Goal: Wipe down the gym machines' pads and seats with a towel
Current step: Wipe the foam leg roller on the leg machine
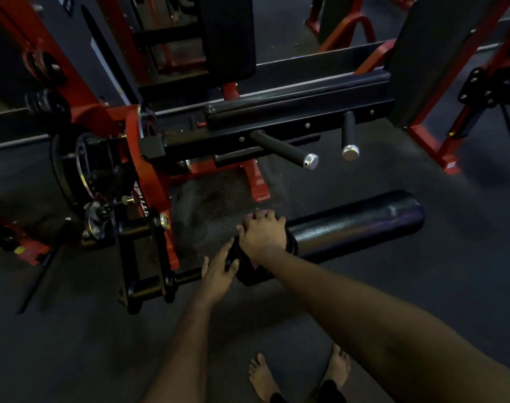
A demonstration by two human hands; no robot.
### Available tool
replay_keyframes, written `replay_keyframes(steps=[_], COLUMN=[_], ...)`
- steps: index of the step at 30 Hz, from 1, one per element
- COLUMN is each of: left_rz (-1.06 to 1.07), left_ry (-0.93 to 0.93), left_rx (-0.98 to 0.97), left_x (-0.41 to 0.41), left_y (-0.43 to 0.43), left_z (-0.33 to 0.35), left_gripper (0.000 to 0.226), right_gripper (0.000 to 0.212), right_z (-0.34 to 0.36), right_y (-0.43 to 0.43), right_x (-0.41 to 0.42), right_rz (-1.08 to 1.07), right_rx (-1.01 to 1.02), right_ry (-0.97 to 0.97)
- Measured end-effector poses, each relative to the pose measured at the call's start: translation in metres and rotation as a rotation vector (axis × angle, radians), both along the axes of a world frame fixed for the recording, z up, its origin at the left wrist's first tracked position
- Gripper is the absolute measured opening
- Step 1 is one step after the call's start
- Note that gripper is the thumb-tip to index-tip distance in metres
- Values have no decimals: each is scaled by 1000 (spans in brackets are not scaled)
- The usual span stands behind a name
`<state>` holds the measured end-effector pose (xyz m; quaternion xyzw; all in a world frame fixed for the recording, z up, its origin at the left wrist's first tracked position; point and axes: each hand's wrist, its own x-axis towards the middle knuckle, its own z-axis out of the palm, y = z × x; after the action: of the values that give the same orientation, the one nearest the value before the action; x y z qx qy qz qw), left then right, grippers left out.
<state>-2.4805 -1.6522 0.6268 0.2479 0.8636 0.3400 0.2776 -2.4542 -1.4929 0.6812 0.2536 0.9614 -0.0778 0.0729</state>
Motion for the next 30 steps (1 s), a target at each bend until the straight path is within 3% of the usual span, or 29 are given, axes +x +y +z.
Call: replay_keyframes(steps=[6,16,21,26,30], left_rz=[15,28,74,94,47], left_ry=[-7,43,22,-7,13], left_rx=[23,39,89,105,112], left_x=[-8,-9,-6,-3,0], left_y=[-1,-1,-3,-4,-7], left_z=[2,-6,-5,6,5], left_gripper=[56,61,55,55,56], right_gripper=[56,51,44,37,33], right_z=[-18,1,-7,-11,-4], right_y=[-23,-2,16,105,96], right_x=[63,-2,33,76,69], right_rz=[51,47,73,-129,-300], right_rx=[14,40,73,202,198], right_ry=[227,-61,124,153,121])
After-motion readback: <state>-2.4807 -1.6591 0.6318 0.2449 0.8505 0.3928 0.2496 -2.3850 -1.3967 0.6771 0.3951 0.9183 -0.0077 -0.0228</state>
